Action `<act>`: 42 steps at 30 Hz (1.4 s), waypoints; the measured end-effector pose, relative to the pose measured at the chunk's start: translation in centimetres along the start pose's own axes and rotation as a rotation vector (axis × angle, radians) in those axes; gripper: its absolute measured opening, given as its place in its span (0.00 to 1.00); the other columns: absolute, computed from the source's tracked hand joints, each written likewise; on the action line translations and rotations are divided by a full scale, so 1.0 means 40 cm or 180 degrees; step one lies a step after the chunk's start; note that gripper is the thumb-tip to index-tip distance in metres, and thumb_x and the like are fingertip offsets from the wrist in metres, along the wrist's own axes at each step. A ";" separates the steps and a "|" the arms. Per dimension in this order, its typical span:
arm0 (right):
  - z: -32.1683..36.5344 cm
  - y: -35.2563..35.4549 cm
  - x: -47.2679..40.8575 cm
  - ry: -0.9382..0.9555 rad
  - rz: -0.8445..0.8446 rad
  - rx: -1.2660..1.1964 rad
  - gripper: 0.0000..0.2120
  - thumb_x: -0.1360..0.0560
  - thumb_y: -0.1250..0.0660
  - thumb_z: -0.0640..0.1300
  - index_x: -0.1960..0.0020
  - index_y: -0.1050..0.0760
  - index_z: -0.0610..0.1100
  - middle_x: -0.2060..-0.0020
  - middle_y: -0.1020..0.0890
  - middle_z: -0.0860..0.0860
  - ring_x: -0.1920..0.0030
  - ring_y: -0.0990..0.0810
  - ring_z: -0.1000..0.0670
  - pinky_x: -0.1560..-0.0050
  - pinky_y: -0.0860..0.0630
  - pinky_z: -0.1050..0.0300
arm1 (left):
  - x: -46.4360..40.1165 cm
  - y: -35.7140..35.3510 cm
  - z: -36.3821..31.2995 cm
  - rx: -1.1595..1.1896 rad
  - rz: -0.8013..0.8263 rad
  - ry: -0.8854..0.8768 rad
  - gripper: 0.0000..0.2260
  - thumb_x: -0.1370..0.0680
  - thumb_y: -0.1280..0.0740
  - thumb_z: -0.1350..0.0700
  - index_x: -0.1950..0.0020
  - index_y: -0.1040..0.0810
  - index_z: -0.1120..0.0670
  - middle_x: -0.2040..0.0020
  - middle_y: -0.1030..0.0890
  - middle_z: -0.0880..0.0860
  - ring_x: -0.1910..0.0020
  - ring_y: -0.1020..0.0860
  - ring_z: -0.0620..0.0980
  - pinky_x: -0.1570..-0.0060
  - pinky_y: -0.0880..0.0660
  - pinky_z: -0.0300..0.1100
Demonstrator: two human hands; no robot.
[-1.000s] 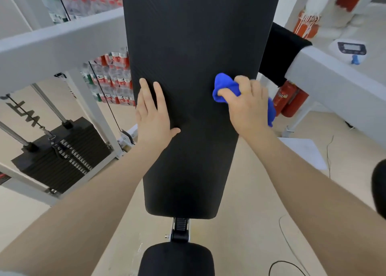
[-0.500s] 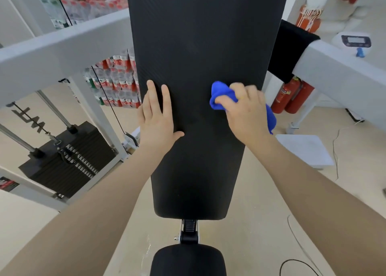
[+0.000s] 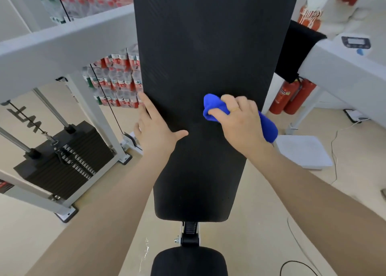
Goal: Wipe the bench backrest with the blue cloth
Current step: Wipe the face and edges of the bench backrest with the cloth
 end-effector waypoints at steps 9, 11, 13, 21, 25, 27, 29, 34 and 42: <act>0.066 -0.075 0.058 -0.0002 0.0165 0.0025 0.16 0.35 0.32 0.36 0.49 0.23 0.46 0.47 0.30 0.43 0.59 0.28 0.42 0.61 0.29 0.49 | -0.008 -0.001 0.013 -0.0014 0.0056 -0.0144 0.60 0.38 0.24 0.43 0.26 0.68 0.56 0.30 0.37 0.61 0.34 0.34 0.60 0.35 0.36 0.55; 0.088 -0.080 0.091 0.0197 0.0563 -0.0024 0.20 0.40 0.26 0.36 0.50 0.22 0.46 0.49 0.25 0.42 0.61 0.26 0.42 0.62 0.27 0.49 | -0.006 0.000 0.014 -0.0069 0.0068 -0.0185 0.60 0.37 0.24 0.42 0.26 0.68 0.56 0.32 0.36 0.60 0.35 0.32 0.59 0.37 0.35 0.54; 0.083 -0.062 0.074 0.0352 0.0623 -0.0062 0.20 0.41 0.26 0.35 0.50 0.21 0.45 0.51 0.23 0.42 0.62 0.26 0.42 0.63 0.27 0.49 | -0.007 0.002 0.009 -0.0044 0.0125 -0.0197 0.59 0.36 0.24 0.44 0.27 0.69 0.57 0.32 0.36 0.61 0.36 0.32 0.59 0.38 0.33 0.53; 0.020 -0.019 -0.076 -0.0123 -0.0385 -0.0040 0.12 0.31 0.34 0.38 0.49 0.20 0.47 0.48 0.28 0.46 0.58 0.31 0.45 0.60 0.37 0.54 | -0.009 0.004 0.010 0.0007 0.0181 -0.0226 0.60 0.37 0.23 0.47 0.27 0.69 0.57 0.33 0.36 0.61 0.37 0.32 0.59 0.40 0.32 0.52; 0.099 -0.088 0.070 0.0266 0.0382 -0.0157 0.16 0.38 0.25 0.37 0.52 0.20 0.46 0.49 0.25 0.45 0.62 0.27 0.45 0.62 0.31 0.52 | -0.010 0.004 0.019 -0.0070 0.0121 -0.0326 0.59 0.36 0.24 0.45 0.27 0.68 0.58 0.33 0.35 0.61 0.37 0.31 0.59 0.41 0.31 0.51; 0.118 -0.082 0.093 0.0299 0.0618 -0.0239 0.20 0.43 0.22 0.36 0.53 0.19 0.46 0.51 0.21 0.44 0.63 0.25 0.45 0.64 0.27 0.52 | -0.007 0.006 0.019 -0.0082 0.0105 -0.0352 0.58 0.35 0.24 0.45 0.26 0.68 0.58 0.34 0.34 0.61 0.39 0.31 0.59 0.42 0.30 0.51; 0.104 -0.057 0.063 0.0283 0.0445 -0.0227 0.18 0.40 0.25 0.36 0.51 0.20 0.47 0.51 0.23 0.44 0.61 0.26 0.45 0.63 0.29 0.52 | -0.003 0.008 0.015 -0.0001 0.0172 -0.0328 0.58 0.35 0.24 0.47 0.27 0.68 0.57 0.34 0.36 0.61 0.38 0.32 0.58 0.41 0.31 0.51; 0.024 0.004 -0.104 -0.0217 -0.0489 0.0080 0.14 0.33 0.31 0.37 0.49 0.20 0.48 0.49 0.25 0.46 0.59 0.29 0.46 0.62 0.34 0.54 | -0.004 0.010 0.011 0.0188 0.0238 -0.0191 0.58 0.35 0.23 0.50 0.27 0.69 0.55 0.31 0.38 0.60 0.35 0.34 0.58 0.39 0.32 0.52; 0.087 -0.060 0.020 0.0401 0.0378 -0.0124 0.19 0.40 0.25 0.35 0.51 0.21 0.47 0.50 0.24 0.44 0.63 0.26 0.45 0.63 0.30 0.52 | -0.001 0.012 0.020 0.0066 0.0227 -0.0319 0.57 0.34 0.24 0.48 0.26 0.68 0.55 0.31 0.37 0.59 0.36 0.32 0.57 0.42 0.31 0.50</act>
Point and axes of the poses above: each hand's wrist, its own x-axis away from the middle knuckle, its own y-axis out of the back of the hand, z = x × y, the point moved 3 cm from there along -x, towards the middle knuckle
